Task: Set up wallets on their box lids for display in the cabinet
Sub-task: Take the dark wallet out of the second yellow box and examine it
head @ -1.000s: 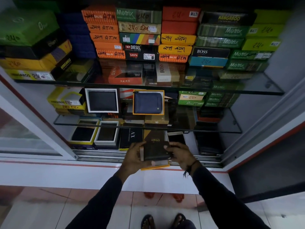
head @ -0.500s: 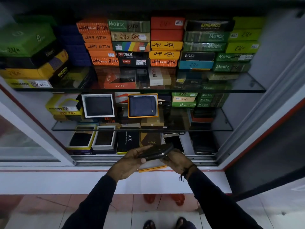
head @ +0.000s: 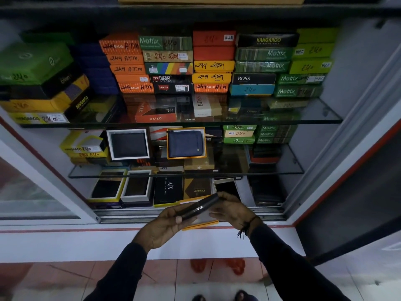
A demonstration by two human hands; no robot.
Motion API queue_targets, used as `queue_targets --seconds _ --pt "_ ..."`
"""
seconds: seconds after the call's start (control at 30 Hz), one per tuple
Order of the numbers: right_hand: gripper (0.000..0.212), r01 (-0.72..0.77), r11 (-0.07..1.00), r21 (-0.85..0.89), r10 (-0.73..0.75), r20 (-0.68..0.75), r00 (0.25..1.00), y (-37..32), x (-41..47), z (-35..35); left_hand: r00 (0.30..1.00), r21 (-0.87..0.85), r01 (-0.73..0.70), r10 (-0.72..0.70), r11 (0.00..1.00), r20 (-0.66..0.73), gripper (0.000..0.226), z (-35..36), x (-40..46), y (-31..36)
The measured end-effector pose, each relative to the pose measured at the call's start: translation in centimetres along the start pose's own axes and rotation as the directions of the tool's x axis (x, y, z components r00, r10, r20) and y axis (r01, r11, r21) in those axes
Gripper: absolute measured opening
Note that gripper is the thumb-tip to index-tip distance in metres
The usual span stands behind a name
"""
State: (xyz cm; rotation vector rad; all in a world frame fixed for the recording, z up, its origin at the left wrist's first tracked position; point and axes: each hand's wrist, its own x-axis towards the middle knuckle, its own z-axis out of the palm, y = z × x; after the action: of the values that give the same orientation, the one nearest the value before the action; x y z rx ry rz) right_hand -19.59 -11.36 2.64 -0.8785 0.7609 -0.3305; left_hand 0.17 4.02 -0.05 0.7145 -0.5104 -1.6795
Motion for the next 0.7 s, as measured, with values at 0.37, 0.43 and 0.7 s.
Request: queue_targets --seconds 0.37,0.43,0.7 --pt "0.032 0.365 0.701 -0.613 -0.506 -0.067 0.86 -0.2 -3.8 5.1 0.862 0.24 -0.113 0.215 0.964 -0.46 0.047 -1.0 1.7 -3.0" --pt "0.028 0.394 0.497 -0.773 -0.615 0.007 0.789 1.7 -3.8 6.8 0.861 0.252 -0.132 0.237 0.959 -0.449 0.049 -0.4 2.4 -4.0" --pt "0.012 0.34 0.324 -0.883 -0.59 0.092 0.802 1.8 -3.6 6.9 0.848 0.311 -0.095 0.241 0.946 -0.471 0.053 -0.7 2.3 -4.7"
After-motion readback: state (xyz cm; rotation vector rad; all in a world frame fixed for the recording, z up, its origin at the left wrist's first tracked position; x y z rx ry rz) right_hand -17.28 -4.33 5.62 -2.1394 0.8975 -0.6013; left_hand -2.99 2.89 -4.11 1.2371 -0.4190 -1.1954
